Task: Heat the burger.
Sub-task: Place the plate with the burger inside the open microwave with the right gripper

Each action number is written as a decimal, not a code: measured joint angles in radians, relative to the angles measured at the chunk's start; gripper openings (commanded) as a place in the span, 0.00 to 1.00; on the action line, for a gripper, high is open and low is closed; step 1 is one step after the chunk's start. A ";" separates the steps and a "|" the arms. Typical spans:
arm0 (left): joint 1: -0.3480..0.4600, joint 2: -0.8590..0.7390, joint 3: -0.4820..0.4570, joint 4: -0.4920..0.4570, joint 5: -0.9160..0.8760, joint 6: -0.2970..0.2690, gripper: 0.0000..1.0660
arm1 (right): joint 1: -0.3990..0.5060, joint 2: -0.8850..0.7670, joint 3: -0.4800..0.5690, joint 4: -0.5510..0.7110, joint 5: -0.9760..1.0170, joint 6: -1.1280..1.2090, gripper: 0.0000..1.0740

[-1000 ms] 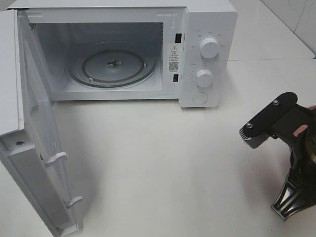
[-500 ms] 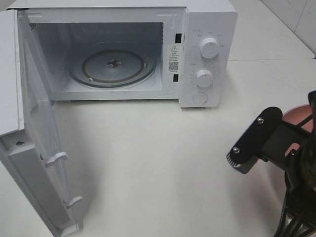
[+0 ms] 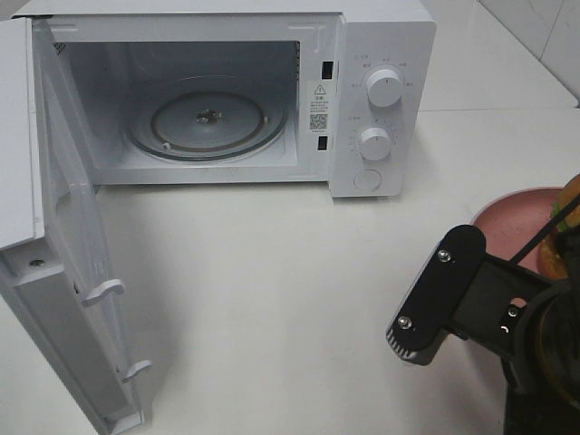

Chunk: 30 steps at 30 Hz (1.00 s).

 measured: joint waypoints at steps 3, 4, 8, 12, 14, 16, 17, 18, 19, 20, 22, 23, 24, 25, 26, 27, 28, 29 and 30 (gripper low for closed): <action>0.000 0.000 0.000 0.000 0.000 0.000 0.92 | 0.005 0.000 0.000 -0.006 0.000 0.000 0.00; 0.000 0.000 0.000 0.000 0.000 0.000 0.92 | 0.005 0.000 0.000 -0.006 0.000 0.000 0.00; 0.000 0.000 0.000 0.000 0.000 0.000 0.92 | 0.005 0.000 0.000 -0.015 -0.014 0.000 0.00; 0.000 0.000 0.000 0.000 0.000 0.000 0.92 | 0.006 0.000 0.000 -0.036 -0.054 -0.014 0.00; 0.000 0.000 0.000 0.000 0.000 0.000 0.92 | 0.006 0.000 0.000 -0.041 -0.063 -0.019 0.00; 0.000 0.000 0.000 0.000 0.000 0.000 0.92 | 0.006 0.000 0.000 -0.052 -0.080 -0.028 0.00; 0.000 0.000 0.000 0.000 0.000 0.000 0.92 | 0.006 0.000 0.000 -0.057 -0.092 -0.041 0.00; 0.000 0.000 0.000 0.000 0.000 0.000 0.92 | 0.006 0.000 0.000 -0.058 -0.098 -0.051 0.00; 0.000 0.000 0.000 0.000 0.000 0.000 0.92 | 0.006 0.000 0.000 -0.058 -0.098 -0.051 0.00; 0.000 0.000 0.000 0.000 0.000 0.000 0.92 | 0.006 0.000 0.000 -0.061 -0.112 -0.065 0.00; 0.000 0.000 0.000 0.000 0.000 0.000 0.92 | 0.006 0.000 0.000 -0.064 -0.119 -0.075 0.00; 0.000 0.000 0.000 0.000 0.000 0.000 0.92 | 0.006 0.000 0.000 -0.075 -0.137 -0.090 0.00; 0.000 0.000 0.000 0.000 0.000 0.000 0.92 | 0.006 0.000 0.000 -0.075 -0.137 -0.090 0.00; 0.000 0.000 0.000 0.000 0.000 0.000 0.92 | 0.006 0.000 0.000 -0.087 -0.153 -0.105 0.00; 0.000 0.000 0.000 0.000 0.000 0.000 0.92 | 0.006 0.000 0.000 -0.097 -0.161 -0.111 0.00; 0.000 0.000 0.000 0.000 0.000 0.000 0.92 | 0.006 0.000 0.000 -0.097 -0.161 -0.111 0.00; 0.000 0.000 0.000 0.000 0.000 0.000 0.92 | 0.006 0.000 0.000 -0.110 -0.177 -0.128 0.00; 0.000 0.000 0.000 0.000 0.000 0.000 0.92 | 0.006 0.000 0.000 -0.110 -0.177 -0.128 0.00; 0.000 0.000 0.000 0.000 0.000 0.000 0.92 | 0.006 0.000 0.000 -0.123 -0.193 -0.140 0.00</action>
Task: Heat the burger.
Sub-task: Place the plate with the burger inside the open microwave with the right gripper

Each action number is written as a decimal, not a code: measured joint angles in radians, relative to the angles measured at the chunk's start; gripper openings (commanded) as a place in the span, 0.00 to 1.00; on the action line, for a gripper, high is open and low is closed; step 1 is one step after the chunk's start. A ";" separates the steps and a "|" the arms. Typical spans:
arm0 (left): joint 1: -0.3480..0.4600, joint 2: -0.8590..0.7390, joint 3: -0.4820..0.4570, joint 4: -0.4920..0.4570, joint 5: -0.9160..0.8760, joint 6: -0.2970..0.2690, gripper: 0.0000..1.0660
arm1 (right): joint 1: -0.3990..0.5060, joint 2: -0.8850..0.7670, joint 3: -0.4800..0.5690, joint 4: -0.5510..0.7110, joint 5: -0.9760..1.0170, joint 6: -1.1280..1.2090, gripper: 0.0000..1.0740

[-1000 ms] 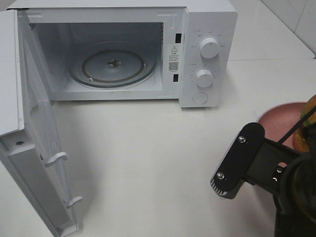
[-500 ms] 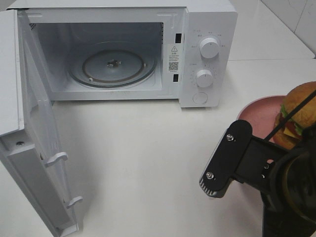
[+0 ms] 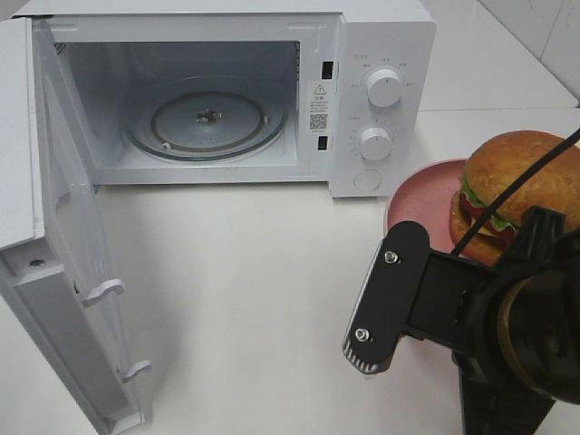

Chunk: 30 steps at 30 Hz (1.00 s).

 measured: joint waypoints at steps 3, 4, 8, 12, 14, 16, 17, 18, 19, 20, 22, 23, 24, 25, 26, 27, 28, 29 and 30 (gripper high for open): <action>0.000 0.000 0.000 0.000 0.000 0.000 0.92 | 0.000 0.000 0.004 -0.028 -0.037 -0.025 0.00; 0.000 0.000 0.000 0.000 0.000 0.000 0.92 | 0.000 0.000 0.004 -0.028 -0.037 -0.025 0.00; 0.000 0.000 0.000 0.000 0.000 0.000 0.92 | 0.000 0.000 0.005 -0.057 -0.074 -0.052 0.00; 0.000 0.000 0.000 0.000 0.000 0.000 0.92 | 0.000 0.000 0.005 -0.094 -0.105 -0.086 0.00; 0.000 0.000 0.000 0.000 0.000 0.000 0.92 | 0.000 0.000 0.005 -0.103 -0.112 -0.098 0.00; 0.000 0.000 0.000 0.000 0.000 0.000 0.92 | 0.000 0.000 0.005 -0.116 -0.145 -0.128 0.00; 0.000 0.000 0.000 0.000 0.000 0.000 0.92 | 0.000 0.000 0.005 -0.116 -0.145 -0.128 0.00; 0.000 0.000 0.000 0.000 0.000 0.000 0.92 | 0.000 0.000 0.005 -0.117 -0.153 -0.135 0.00; 0.000 0.000 0.000 0.000 0.000 0.000 0.92 | 0.000 0.000 0.005 -0.117 -0.153 -0.135 0.00; 0.000 0.000 0.000 0.000 0.000 0.000 0.92 | 0.000 0.000 0.005 -0.117 -0.165 -0.146 0.00; 0.000 0.000 0.000 0.000 0.000 0.000 0.92 | 0.000 0.000 0.005 -0.118 -0.181 -0.149 0.00; 0.000 0.000 0.000 0.000 0.000 0.000 0.92 | 0.000 0.000 0.005 -0.120 -0.186 -0.154 0.00; 0.000 0.000 0.000 0.000 0.000 0.000 0.92 | 0.000 0.000 0.005 -0.131 -0.194 -0.173 0.00; 0.000 0.000 0.000 0.000 0.000 0.000 0.92 | 0.000 0.000 0.005 -0.131 -0.194 -0.173 0.00; 0.000 0.000 0.000 0.000 0.000 0.000 0.92 | 0.000 0.000 0.005 -0.141 -0.199 -0.184 0.00; 0.000 0.000 0.000 0.000 0.000 0.000 0.92 | 0.000 0.000 0.005 -0.141 -0.199 -0.184 0.00; 0.000 0.000 0.000 0.000 0.000 0.000 0.92 | 0.000 0.000 0.005 -0.158 -0.209 -0.210 0.00; 0.000 0.000 0.000 0.000 0.000 0.000 0.92 | 0.000 0.000 0.005 -0.163 -0.227 -0.240 0.00; 0.000 0.000 0.000 0.000 0.000 0.000 0.92 | 0.000 0.000 0.005 -0.163 -0.227 -0.240 0.00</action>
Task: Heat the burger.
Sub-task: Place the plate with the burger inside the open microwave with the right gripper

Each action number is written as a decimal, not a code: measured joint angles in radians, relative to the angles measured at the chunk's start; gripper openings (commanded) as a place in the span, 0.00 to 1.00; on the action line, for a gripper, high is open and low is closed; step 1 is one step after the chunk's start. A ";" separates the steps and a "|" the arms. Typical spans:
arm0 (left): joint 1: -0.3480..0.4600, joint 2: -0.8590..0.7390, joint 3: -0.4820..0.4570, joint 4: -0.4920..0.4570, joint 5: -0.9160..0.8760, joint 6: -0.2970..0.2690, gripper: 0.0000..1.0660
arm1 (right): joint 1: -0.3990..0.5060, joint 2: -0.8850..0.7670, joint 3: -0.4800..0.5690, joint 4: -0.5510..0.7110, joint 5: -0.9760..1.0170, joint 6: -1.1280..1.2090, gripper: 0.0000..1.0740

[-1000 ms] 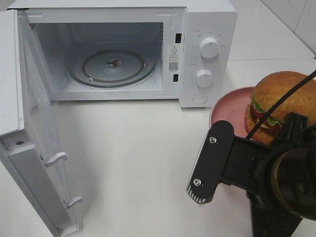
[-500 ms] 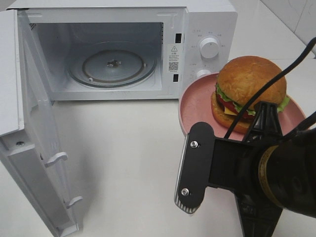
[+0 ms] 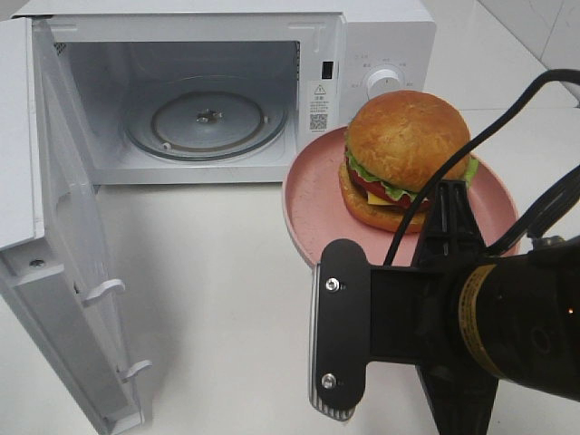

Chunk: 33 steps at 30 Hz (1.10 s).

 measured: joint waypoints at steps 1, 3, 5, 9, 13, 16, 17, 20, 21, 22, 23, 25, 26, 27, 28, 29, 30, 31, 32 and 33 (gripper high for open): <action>0.000 0.000 0.000 0.000 0.000 0.000 0.92 | 0.000 0.000 0.000 -0.001 -0.008 -0.017 0.00; 0.000 0.000 0.000 0.000 0.000 0.000 0.92 | 0.000 0.000 0.000 -0.001 -0.026 -0.053 0.00; 0.000 0.000 0.000 0.000 0.000 0.000 0.92 | 0.000 0.000 0.000 -0.001 -0.041 -0.087 0.00; 0.000 0.000 0.000 0.000 0.000 0.000 0.92 | 0.000 0.000 0.000 -0.001 -0.069 -0.171 0.00; 0.000 0.000 0.000 0.000 0.000 0.000 0.92 | 0.000 0.000 0.000 0.003 -0.074 -0.227 0.00; 0.000 0.000 0.000 0.000 0.000 0.000 0.92 | 0.000 0.000 0.000 0.020 -0.074 -0.289 0.00; 0.000 0.000 0.000 0.000 0.000 0.000 0.92 | 0.000 0.000 0.000 0.038 -0.074 -0.335 0.00; 0.000 0.000 0.000 0.000 0.000 0.000 0.92 | 0.000 0.000 0.000 0.078 -0.074 -0.417 0.00; 0.000 0.000 0.000 0.000 0.000 0.000 0.92 | 0.000 0.000 0.000 0.078 -0.074 -0.417 0.00; 0.000 0.000 0.000 0.000 0.000 0.000 0.92 | 0.000 0.000 0.000 0.107 -0.074 -0.464 0.00; 0.000 0.000 0.000 0.000 0.000 0.000 0.92 | 0.000 0.000 0.000 0.107 -0.074 -0.464 0.00; 0.000 0.000 0.000 0.000 0.000 0.000 0.92 | 0.000 0.000 0.000 0.148 -0.074 -0.528 0.00; 0.000 0.000 0.000 0.000 0.000 0.000 0.92 | 0.000 0.000 0.000 0.148 -0.074 -0.528 0.00; 0.000 0.000 0.000 0.000 0.000 0.000 0.92 | 0.000 0.000 0.000 0.175 -0.077 -0.567 0.00; 0.000 0.000 0.000 0.000 0.000 0.000 0.92 | 0.000 0.000 0.000 0.175 -0.077 -0.567 0.00; 0.000 0.000 0.000 0.000 0.000 0.000 0.92 | 0.000 0.000 0.000 0.202 -0.082 -0.595 0.00; 0.000 0.000 0.000 0.000 0.000 0.000 0.92 | 0.000 0.000 0.000 0.212 -0.084 -0.612 0.00; 0.000 0.000 0.000 0.000 0.000 0.000 0.92 | 0.000 0.000 0.000 0.212 -0.084 -0.612 0.00; 0.000 0.000 0.000 0.000 0.000 0.000 0.92 | -0.004 0.000 0.000 0.225 -0.086 -0.639 0.00; 0.000 0.000 0.000 0.000 0.000 0.000 0.92 | -0.020 0.000 0.000 0.244 -0.097 -0.668 0.00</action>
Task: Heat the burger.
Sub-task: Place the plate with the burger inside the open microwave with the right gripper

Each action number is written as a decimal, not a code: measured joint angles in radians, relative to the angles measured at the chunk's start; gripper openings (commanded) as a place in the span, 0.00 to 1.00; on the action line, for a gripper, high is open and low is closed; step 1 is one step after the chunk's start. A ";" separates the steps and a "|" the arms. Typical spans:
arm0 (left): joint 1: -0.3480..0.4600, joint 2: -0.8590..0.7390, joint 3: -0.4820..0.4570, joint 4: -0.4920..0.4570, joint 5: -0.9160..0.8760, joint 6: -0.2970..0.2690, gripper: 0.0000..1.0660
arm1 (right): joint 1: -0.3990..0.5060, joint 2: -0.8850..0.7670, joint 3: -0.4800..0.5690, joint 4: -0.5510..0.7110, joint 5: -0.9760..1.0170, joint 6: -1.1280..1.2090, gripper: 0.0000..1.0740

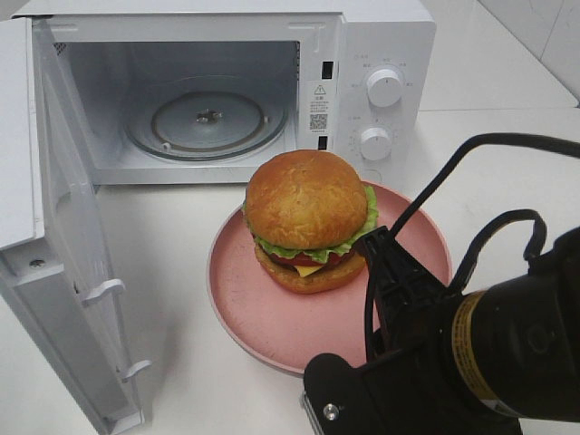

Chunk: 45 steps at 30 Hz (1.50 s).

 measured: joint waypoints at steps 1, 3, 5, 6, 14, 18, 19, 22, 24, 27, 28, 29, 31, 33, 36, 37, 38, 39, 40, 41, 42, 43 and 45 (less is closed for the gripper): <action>0.000 0.000 0.000 0.000 0.000 0.000 0.92 | 0.000 0.000 0.000 0.000 0.000 0.000 0.00; 0.000 0.000 0.000 0.000 0.000 0.000 0.92 | -0.015 0.000 0.000 0.010 -0.008 -0.013 0.00; 0.000 0.000 0.000 0.000 0.000 0.000 0.92 | -0.061 -0.001 0.000 0.031 -0.013 -0.057 0.00; 0.000 0.000 0.000 0.000 0.000 0.000 0.92 | -0.061 -0.001 0.000 0.031 -0.013 -0.057 0.00; 0.000 0.000 0.000 0.000 0.000 0.000 0.92 | -0.178 -0.010 -0.012 0.174 -0.052 -0.270 0.00; 0.000 0.000 0.000 0.000 0.000 0.000 0.92 | -0.211 -0.010 -0.028 0.195 -0.063 -0.342 0.00; 0.000 0.000 0.000 0.000 0.000 0.000 0.92 | -0.231 -0.010 -0.035 0.203 -0.068 -0.377 0.00; 0.000 0.000 0.000 0.000 0.000 0.000 0.92 | -0.276 -0.010 -0.040 0.234 -0.072 -0.444 0.00; 0.000 0.000 0.000 0.000 0.000 0.000 0.92 | -0.288 -0.010 -0.040 0.249 -0.073 -0.467 0.00; 0.000 0.000 0.000 0.000 0.000 0.000 0.92 | -0.323 -0.010 -0.040 0.303 -0.073 -0.554 0.00; 0.000 0.000 0.000 0.000 0.000 0.000 0.92 | -0.323 -0.010 -0.040 0.303 -0.073 -0.554 0.00; 0.000 0.000 0.000 0.000 0.000 0.000 0.92 | -0.343 -0.010 -0.040 0.345 -0.073 -0.616 0.00; 0.000 0.000 0.000 0.000 0.000 0.000 0.92 | -0.363 -0.010 -0.040 0.381 -0.077 -0.680 0.00; 0.000 0.000 0.000 0.000 0.000 0.000 0.92 | -0.389 -0.010 -0.040 0.438 -0.096 -0.761 0.00; 0.000 0.000 0.000 0.000 0.000 0.000 0.92 | -0.395 -0.010 -0.040 0.454 -0.103 -0.785 0.00; 0.000 0.000 0.000 0.000 0.000 0.000 0.92 | -0.409 -0.010 -0.040 0.486 -0.114 -0.829 0.00; 0.000 0.000 0.000 0.000 0.000 0.000 0.92 | -0.415 -0.010 -0.040 0.491 -0.118 -0.854 0.00; 0.000 0.000 0.000 0.000 0.000 0.000 0.92 | -0.415 -0.010 -0.040 0.491 -0.118 -0.854 0.00; 0.000 0.000 0.000 0.000 0.000 0.000 0.92 | -0.415 -0.010 -0.040 0.488 -0.118 -0.858 0.00; 0.000 0.000 0.000 0.000 0.000 0.000 0.92 | -0.415 -0.010 -0.040 0.488 -0.118 -0.858 0.00; 0.000 0.000 0.000 0.000 0.000 0.000 0.92 | -0.418 -0.010 -0.040 0.473 -0.118 -0.860 0.00; 0.000 0.000 0.000 0.000 0.000 0.000 0.92 | -0.418 -0.010 -0.040 0.462 -0.118 -0.860 0.00; 0.000 0.000 0.000 0.000 0.000 0.000 0.92 | -0.418 -0.010 -0.040 0.462 -0.119 -0.860 0.00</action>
